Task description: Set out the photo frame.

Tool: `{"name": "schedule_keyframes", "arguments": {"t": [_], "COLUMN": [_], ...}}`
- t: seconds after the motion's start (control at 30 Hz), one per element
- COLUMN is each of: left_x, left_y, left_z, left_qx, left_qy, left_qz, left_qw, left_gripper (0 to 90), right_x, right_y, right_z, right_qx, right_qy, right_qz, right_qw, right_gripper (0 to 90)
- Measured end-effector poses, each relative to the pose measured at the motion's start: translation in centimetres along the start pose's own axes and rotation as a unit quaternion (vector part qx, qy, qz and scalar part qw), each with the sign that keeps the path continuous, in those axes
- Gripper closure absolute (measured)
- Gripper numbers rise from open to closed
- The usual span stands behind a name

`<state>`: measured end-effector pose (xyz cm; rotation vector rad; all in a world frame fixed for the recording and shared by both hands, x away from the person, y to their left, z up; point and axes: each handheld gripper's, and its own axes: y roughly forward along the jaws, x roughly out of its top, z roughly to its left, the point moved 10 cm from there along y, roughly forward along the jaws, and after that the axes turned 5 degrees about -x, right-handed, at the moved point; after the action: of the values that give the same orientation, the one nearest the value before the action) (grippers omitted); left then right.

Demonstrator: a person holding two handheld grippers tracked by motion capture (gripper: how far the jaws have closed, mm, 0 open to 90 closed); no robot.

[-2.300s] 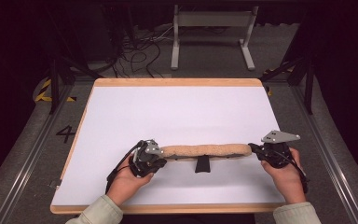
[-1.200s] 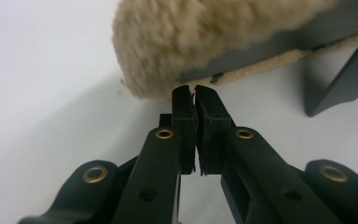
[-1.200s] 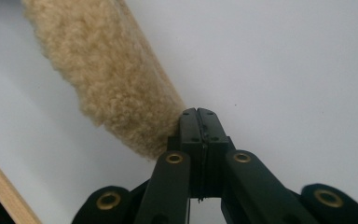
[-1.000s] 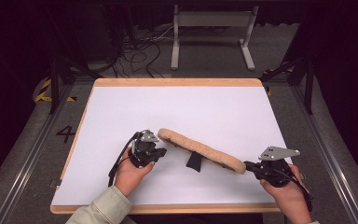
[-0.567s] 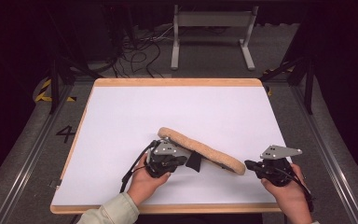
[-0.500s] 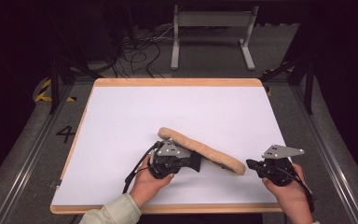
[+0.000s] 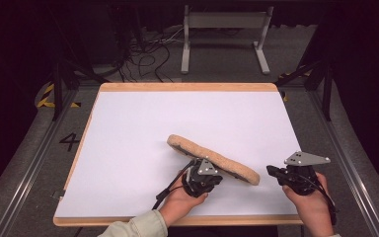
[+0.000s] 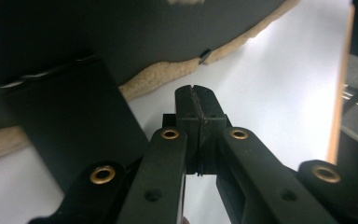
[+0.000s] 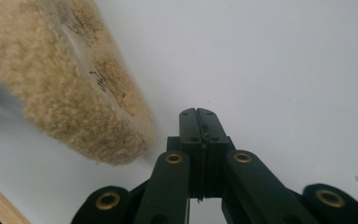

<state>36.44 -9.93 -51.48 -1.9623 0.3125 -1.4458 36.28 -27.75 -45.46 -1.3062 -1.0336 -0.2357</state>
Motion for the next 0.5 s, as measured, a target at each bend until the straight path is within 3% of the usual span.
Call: {"name": "schedule_keyframes", "arguments": {"t": [0.07,0.27,0.5], "left_x": [-0.2,-0.3,-0.4], "left_y": [0.8,0.8,0.7], "left_z": [0.2,1.0,1.2], "left_qx": [0.021,0.044,0.043], "left_qy": [0.014,0.012,0.005], "left_qz": [0.012,0.016,0.019], "left_qw": [0.9996,0.9988,0.9989], "left_gripper": [90.0,90.0,90.0], "right_x": [0.0,-0.1,0.0], "right_y": [0.1,0.1,-0.1], "right_z": [0.0,-0.2,-0.1], "right_qx": [-0.001,-0.001,0.0], "right_qy": [0.0,0.001,0.002], "right_qz": [0.0,0.0,-0.002], "right_qw": [1.0,1.0,1.0], "right_gripper": [90.0,90.0,90.0]}}
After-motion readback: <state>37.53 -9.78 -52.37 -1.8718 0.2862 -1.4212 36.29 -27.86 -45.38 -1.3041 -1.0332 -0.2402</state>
